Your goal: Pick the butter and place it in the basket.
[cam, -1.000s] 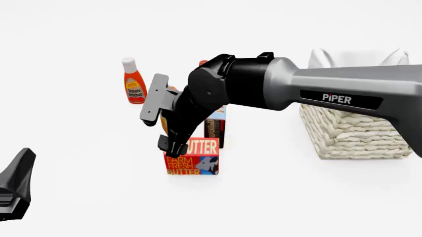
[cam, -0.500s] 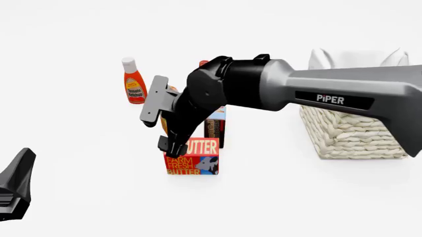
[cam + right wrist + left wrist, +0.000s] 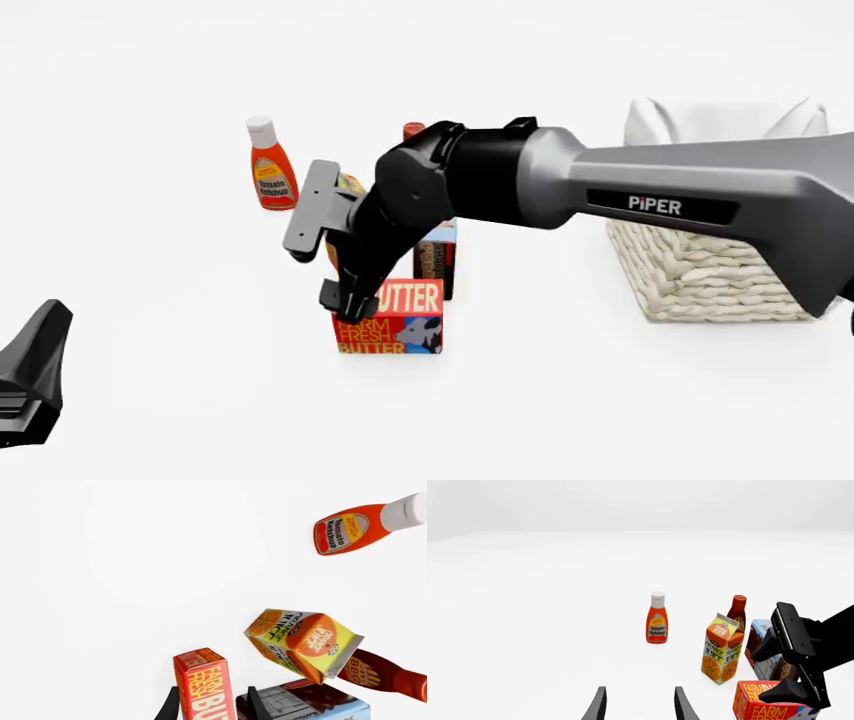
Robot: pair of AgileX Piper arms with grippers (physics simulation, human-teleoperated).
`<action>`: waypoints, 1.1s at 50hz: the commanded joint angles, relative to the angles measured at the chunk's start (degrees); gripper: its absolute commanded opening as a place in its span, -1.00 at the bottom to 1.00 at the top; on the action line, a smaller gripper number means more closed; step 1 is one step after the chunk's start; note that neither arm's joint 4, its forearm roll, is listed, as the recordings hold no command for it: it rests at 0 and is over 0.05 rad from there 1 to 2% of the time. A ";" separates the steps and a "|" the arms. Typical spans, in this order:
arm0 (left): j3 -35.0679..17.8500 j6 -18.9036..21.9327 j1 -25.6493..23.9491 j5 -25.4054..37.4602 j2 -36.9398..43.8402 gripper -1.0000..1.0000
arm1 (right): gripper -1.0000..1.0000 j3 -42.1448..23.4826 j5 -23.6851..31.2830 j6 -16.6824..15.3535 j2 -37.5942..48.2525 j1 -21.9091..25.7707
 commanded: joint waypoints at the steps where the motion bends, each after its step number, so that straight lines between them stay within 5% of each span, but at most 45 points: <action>1: 0.00 0.00 0.00 0.00 0.00 1.00 | 1.00 -0.02 -0.14 0.11 0.55 -0.04; 55: 0.00 0.00 0.00 0.00 0.00 1.00 | 1.00 -0.11 -0.56 0.41 2.89 -0.93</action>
